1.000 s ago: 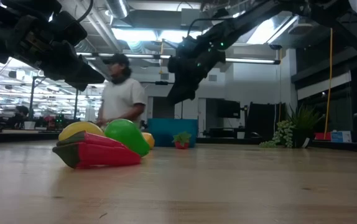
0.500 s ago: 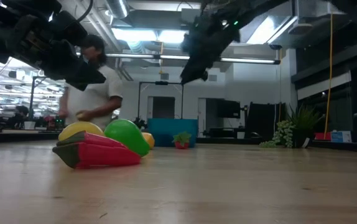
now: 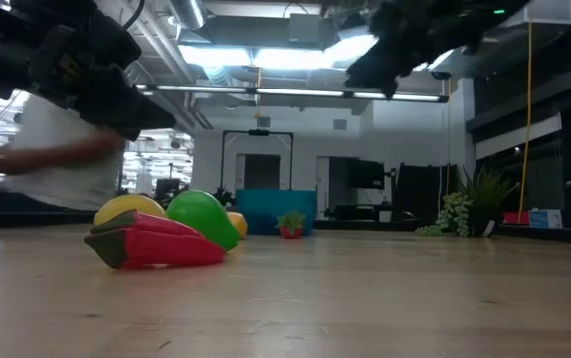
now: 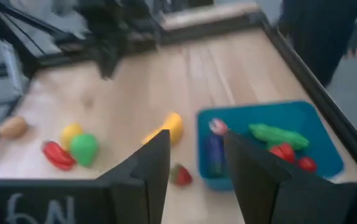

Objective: Pick and placing Produce into tupperware
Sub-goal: Put the banana into the blue bin

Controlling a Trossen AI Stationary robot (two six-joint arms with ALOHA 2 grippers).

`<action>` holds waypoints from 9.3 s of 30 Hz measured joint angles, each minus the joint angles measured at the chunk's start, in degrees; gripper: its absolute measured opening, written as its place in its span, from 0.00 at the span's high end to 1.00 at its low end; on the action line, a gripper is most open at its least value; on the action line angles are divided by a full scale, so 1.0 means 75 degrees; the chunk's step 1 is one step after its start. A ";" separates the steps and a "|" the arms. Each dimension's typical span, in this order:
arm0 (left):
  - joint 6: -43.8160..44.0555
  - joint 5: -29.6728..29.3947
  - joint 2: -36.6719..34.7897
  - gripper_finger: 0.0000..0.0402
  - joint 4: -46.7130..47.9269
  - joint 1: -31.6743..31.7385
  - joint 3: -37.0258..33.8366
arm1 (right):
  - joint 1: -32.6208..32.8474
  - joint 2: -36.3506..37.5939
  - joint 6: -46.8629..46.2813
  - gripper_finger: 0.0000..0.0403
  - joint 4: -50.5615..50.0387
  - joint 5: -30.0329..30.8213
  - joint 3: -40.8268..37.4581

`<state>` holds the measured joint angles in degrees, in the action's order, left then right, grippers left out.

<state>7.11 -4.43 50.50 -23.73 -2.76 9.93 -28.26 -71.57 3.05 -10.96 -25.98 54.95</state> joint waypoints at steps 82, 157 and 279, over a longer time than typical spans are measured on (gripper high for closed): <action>-0.4249 -0.1178 0.4732 0.42 0.6538 0.0274 0.5653 | 0.2158 0.3257 -0.1146 0.62 0.2614 -0.0134 -0.3748; -0.4589 -0.0495 0.7402 0.67 0.7662 0.1113 0.6971 | 0.2158 0.3257 -0.1192 0.62 0.2510 -0.0137 -0.3744; -0.0042 -0.1201 0.1777 0.67 -0.1713 0.1084 0.0722 | 0.2753 0.3190 0.0032 0.62 0.2195 -0.0259 -0.3747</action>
<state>6.80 -13.43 63.83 -36.58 5.37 15.35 -7.62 -47.64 3.29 5.50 -27.92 26.85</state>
